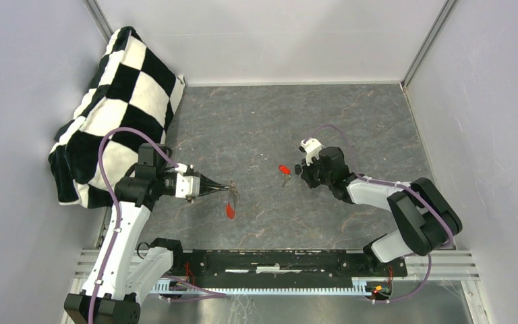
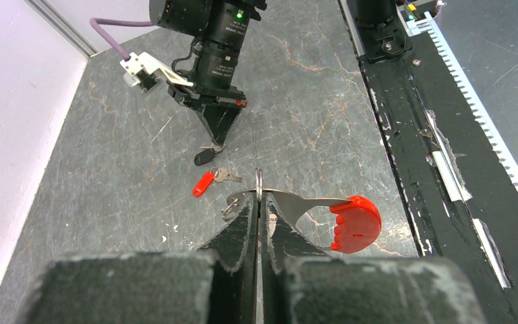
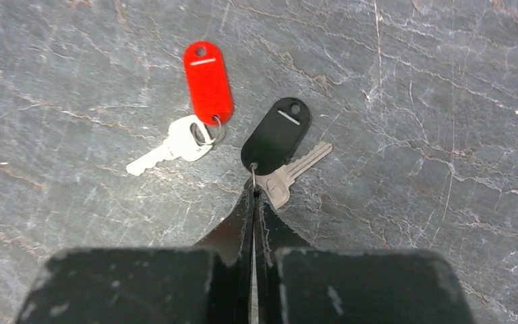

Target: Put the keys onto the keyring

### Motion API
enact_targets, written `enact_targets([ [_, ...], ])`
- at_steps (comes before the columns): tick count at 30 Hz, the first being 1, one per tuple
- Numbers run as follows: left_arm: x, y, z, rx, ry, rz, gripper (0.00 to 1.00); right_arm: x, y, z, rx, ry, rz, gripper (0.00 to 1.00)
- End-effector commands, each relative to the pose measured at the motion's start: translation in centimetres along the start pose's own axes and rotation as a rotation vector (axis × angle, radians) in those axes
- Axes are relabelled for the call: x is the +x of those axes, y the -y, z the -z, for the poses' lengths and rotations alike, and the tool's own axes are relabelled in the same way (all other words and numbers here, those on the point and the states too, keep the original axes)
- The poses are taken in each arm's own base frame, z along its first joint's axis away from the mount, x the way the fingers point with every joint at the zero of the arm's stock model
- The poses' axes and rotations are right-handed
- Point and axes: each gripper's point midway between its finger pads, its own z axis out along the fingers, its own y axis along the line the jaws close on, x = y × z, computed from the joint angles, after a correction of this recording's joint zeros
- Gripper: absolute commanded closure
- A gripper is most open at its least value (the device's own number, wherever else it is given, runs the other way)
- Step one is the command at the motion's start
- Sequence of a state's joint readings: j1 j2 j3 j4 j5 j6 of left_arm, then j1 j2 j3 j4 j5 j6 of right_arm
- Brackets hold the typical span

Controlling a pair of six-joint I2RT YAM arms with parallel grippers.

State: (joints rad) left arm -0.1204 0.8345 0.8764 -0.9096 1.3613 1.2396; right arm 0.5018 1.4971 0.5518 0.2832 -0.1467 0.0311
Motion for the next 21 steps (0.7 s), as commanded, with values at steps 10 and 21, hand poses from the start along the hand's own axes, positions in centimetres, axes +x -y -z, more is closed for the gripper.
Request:
enact_targets([
  [10, -1.0, 0.1, 0.0, 0.002, 0.025, -0.018, 0.98, -6.3, -5.2, 4.1, -0.238, 0.232, 0.069, 1.00],
  [21, -1.0, 0.5, -0.3, 0.023, 0.059, -0.012, 0.98, -11.0, -15.4, 10.6, -0.557, 0.387, 0.348, 1.00],
])
